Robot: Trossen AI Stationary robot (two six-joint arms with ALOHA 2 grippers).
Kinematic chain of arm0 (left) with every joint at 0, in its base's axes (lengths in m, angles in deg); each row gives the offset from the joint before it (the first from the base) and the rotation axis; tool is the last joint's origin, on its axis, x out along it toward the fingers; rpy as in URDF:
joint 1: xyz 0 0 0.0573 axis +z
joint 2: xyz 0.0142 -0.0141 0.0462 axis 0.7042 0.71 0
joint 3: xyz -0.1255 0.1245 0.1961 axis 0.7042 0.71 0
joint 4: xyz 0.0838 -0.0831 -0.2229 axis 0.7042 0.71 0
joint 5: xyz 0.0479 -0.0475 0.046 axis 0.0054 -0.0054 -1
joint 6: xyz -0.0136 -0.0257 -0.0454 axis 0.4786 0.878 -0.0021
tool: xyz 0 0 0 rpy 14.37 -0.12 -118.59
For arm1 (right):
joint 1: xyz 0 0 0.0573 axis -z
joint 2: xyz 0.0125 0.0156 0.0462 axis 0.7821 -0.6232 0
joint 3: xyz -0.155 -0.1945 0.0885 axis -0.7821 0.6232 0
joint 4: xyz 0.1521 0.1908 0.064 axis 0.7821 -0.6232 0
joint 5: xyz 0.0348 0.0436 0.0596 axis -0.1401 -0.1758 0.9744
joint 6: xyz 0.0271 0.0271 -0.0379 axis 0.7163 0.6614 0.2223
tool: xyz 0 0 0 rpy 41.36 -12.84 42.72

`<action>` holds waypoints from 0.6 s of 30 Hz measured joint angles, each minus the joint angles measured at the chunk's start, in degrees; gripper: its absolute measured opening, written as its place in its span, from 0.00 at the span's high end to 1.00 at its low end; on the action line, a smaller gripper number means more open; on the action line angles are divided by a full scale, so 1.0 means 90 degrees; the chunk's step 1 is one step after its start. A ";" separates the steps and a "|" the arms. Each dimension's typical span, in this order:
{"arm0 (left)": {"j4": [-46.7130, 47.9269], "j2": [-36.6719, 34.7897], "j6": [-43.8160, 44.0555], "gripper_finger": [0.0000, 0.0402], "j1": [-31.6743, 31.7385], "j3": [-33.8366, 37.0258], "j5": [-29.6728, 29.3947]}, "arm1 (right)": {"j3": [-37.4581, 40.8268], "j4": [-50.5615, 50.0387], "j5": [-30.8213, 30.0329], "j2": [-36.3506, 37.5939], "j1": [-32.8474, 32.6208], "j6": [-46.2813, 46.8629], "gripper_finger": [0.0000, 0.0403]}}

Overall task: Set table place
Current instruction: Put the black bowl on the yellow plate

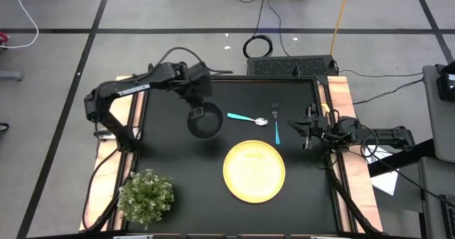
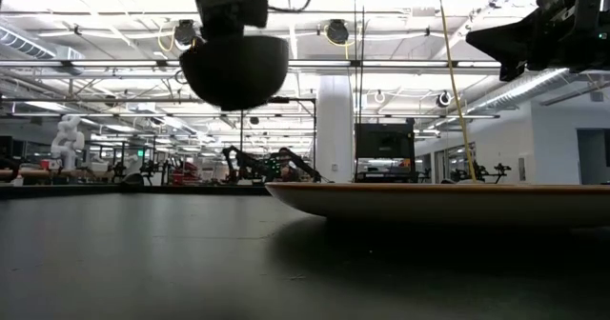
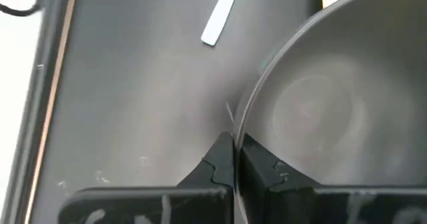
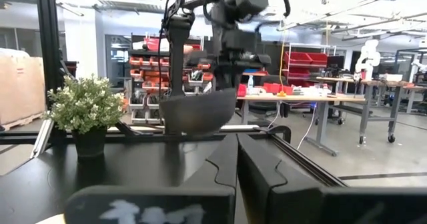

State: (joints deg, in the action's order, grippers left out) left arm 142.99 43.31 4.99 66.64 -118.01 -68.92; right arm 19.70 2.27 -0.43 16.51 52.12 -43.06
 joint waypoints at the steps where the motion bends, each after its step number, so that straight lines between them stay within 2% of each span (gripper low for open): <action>1: 0.0043 -0.0089 0.0006 0.99 0.0000 0.0000 -0.0004 | 0.0001 0.0009 0.0000 -0.0003 0.0000 0.0000 1.00; 18: 0.0069 -0.0611 -0.0308 0.99 -0.0005 0.0060 0.0092 | -0.0001 0.0087 0.0000 -0.0020 0.0000 0.0000 1.00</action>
State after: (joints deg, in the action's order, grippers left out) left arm 143.61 37.81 2.21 66.59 -117.46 -68.09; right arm 19.70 3.06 -0.44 16.34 52.12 -43.06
